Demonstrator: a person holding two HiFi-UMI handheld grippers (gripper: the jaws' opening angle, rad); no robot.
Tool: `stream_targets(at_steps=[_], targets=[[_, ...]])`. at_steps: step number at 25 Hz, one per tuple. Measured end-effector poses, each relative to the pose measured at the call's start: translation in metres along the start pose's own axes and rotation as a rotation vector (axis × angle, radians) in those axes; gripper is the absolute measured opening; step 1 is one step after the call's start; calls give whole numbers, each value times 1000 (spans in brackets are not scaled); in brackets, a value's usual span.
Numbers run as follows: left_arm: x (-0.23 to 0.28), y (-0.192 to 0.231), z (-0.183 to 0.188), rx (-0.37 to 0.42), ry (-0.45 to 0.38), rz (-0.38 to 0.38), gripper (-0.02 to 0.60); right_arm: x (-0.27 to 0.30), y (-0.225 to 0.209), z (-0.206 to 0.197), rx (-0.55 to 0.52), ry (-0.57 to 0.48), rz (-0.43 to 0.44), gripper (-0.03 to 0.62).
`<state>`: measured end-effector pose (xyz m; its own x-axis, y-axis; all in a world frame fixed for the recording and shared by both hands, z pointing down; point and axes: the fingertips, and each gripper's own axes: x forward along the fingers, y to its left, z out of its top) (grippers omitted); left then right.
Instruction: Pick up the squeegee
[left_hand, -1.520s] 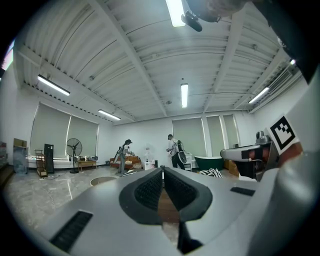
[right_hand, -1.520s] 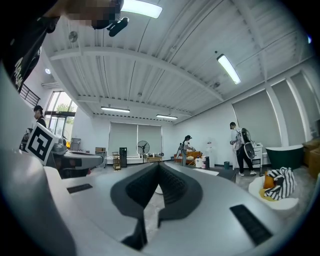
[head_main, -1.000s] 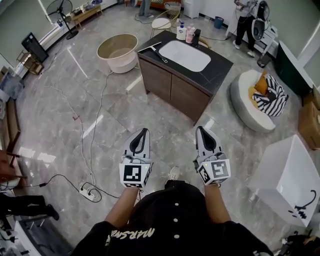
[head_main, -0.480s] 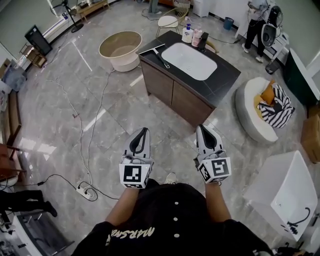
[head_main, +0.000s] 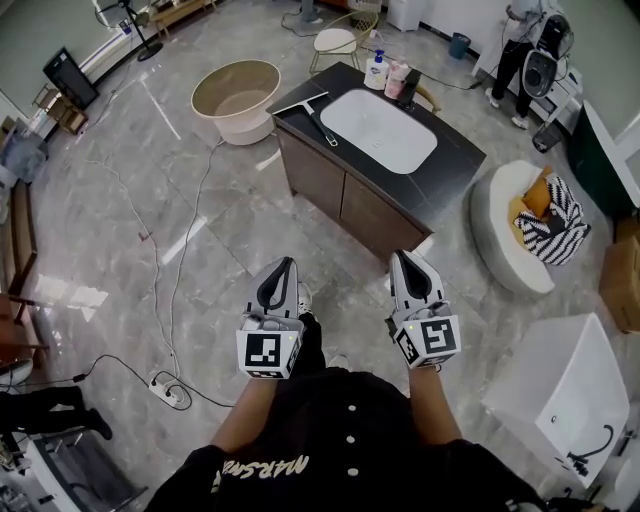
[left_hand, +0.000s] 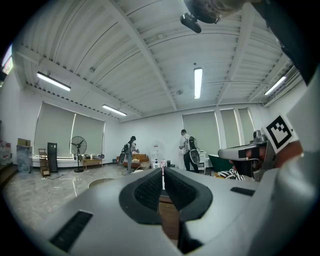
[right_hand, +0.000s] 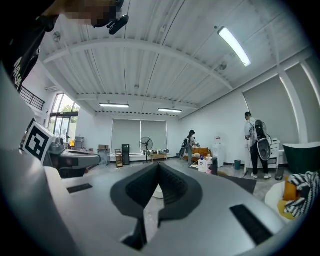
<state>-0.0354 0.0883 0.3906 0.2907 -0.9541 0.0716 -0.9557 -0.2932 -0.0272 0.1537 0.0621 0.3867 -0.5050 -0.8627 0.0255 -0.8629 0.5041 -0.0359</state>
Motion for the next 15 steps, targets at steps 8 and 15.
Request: stream_targets(at_steps=[8,15], targets=[[94,47,9,-1,-24,-23,18,92,-33,6,-18,-7,-24,-3],[177,105,31,11,-45,-52,18,187,-52,26,-25,-25,-44,-3]])
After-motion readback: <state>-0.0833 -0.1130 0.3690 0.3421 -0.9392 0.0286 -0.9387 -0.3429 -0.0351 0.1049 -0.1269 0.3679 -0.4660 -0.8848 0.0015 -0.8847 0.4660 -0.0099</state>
